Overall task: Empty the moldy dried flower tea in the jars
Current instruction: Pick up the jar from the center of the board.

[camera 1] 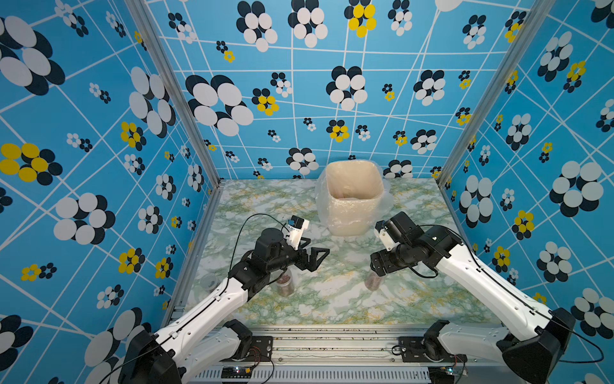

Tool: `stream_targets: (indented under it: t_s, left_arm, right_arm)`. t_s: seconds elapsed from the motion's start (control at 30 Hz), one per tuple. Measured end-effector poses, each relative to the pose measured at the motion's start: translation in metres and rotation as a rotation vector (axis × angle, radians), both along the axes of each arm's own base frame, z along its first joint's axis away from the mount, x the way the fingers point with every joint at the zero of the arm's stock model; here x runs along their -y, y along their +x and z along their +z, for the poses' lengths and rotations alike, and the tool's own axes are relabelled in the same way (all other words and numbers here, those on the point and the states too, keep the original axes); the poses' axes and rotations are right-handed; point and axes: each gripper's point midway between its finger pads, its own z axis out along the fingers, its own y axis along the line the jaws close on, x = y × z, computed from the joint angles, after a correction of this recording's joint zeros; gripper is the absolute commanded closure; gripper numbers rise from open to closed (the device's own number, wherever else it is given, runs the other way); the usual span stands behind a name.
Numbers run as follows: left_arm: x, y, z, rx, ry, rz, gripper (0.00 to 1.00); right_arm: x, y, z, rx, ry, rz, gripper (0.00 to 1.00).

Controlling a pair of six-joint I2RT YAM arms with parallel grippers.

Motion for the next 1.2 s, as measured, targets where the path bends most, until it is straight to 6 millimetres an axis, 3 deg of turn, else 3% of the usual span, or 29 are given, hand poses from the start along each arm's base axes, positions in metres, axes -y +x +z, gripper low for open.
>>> stream_targets:
  t_s: [0.37, 0.9, 1.07, 1.2]
  left_arm:
    - [0.003, 0.003, -0.011, -0.010, 0.029, -0.009, 0.01]
    - [0.003, 0.004, -0.015, 0.014, 0.055, -0.023, 0.01]
    - [0.008, 0.001, -0.004, 0.082, 0.023, -0.064, 0.00]
    - [0.015, -0.018, 0.010, 0.216, -0.031, -0.140, 0.01]
  right_arm:
    - [-0.004, 0.003, -0.012, -0.030, -0.056, 0.018, 0.25]
    - [-0.006, 0.007, -0.019, -0.034, -0.136, 0.055, 0.51]
    - [-0.009, 0.010, -0.013, -0.021, -0.119, 0.056, 0.59]
    - [-0.023, 0.016, 0.005, 0.030, -0.032, 0.064, 0.64]
